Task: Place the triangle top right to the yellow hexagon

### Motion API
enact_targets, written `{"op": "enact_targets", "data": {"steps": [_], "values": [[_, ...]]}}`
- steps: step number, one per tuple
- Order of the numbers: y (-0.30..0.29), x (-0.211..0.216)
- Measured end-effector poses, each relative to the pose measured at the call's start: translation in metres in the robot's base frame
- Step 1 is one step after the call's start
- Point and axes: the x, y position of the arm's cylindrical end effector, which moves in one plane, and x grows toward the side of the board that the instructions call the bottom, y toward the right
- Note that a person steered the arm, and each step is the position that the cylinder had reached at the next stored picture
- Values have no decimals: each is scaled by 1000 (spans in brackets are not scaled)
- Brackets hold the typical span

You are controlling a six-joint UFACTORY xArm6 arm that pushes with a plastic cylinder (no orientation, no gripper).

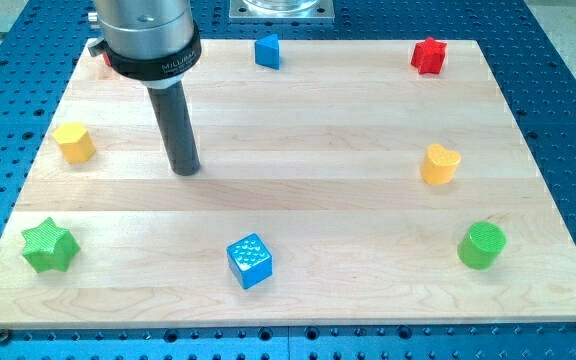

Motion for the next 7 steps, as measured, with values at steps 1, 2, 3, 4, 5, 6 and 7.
{"op": "enact_targets", "data": {"steps": [1,2,3,4,5,6,7], "values": [[-8,-18],[-8,-26],[65,-42],[115,-93],[119,-153],[139,-188],[139,-222]]}}
